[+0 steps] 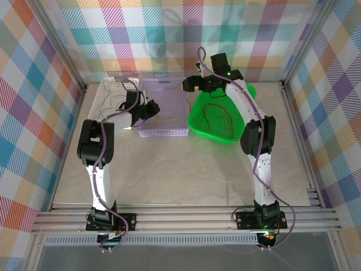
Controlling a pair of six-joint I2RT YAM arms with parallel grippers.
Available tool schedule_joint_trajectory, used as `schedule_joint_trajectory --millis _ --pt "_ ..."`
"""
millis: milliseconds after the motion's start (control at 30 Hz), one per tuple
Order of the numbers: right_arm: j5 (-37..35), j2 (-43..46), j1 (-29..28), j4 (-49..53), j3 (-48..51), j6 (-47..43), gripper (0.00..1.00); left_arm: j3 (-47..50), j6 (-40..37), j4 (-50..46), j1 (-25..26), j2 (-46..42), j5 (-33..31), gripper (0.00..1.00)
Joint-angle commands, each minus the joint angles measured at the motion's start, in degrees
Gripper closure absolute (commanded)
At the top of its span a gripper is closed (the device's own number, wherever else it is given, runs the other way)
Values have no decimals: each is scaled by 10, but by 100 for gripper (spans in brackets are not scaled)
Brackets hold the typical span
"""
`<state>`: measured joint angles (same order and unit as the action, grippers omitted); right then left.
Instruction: Untangle the cables
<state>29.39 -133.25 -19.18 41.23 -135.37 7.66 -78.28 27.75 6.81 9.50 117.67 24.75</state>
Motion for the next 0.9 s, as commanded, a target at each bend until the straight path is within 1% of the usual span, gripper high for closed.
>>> schedule_joint_trajectory --millis 0,33,67,100,133,167,267,300,367,467,500,567,633,733,800,833,867 --pt "14 61 0 -27 31 -7 4 5 15 17 -5 -35 -9 100" --pt "13 76 0 -38 47 -3 4 -2 14 10 -3 -44 -9 96" --pt "12 93 0 -54 64 0 4 -7 13 5 0 -57 -8 81" --pt "10 111 1 -65 82 0 4 -11 12 1 4 -72 -11 61" --pt "6 126 0 -75 95 1 3 -13 12 -4 7 -86 -17 48" --pt "1 143 0 -83 111 3 3 -17 11 -11 10 -103 -20 43" --pt "-12 206 1 -129 186 8 1 -21 5 -35 20 -158 -38 33" --pt "-27 240 0 -158 232 11 1 -17 -3 -50 27 -183 -57 28" --pt "-56 297 1 -217 319 16 0 -9 -24 -91 41 -235 -112 23" --pt "-126 397 1 -277 448 12 0 11 -48 -164 65 -316 -221 14" --pt "-160 423 2 -280 480 8 0 21 -51 -186 69 -341 -253 10" --pt "-220 462 4 -267 526 8 0 36 -43 -239 70 -384 -301 8" --pt "-267 495 10 -246 561 19 0 56 -42 -280 72 -427 -343 0" --pt "-364 549 18 -260 652 49 0 107 -29 -306 72 -489 -414 0" --pt "-414 590 28 -288 728 56 0 153 -23 -310 71 -524 -484 0" --pt "-425 605 34 -305 760 55 0 177 -29 -302 71 -536 -501 0" --pt "-423 620 41 -330 801 35 0 203 -38 -296 71 -547 -512 0"
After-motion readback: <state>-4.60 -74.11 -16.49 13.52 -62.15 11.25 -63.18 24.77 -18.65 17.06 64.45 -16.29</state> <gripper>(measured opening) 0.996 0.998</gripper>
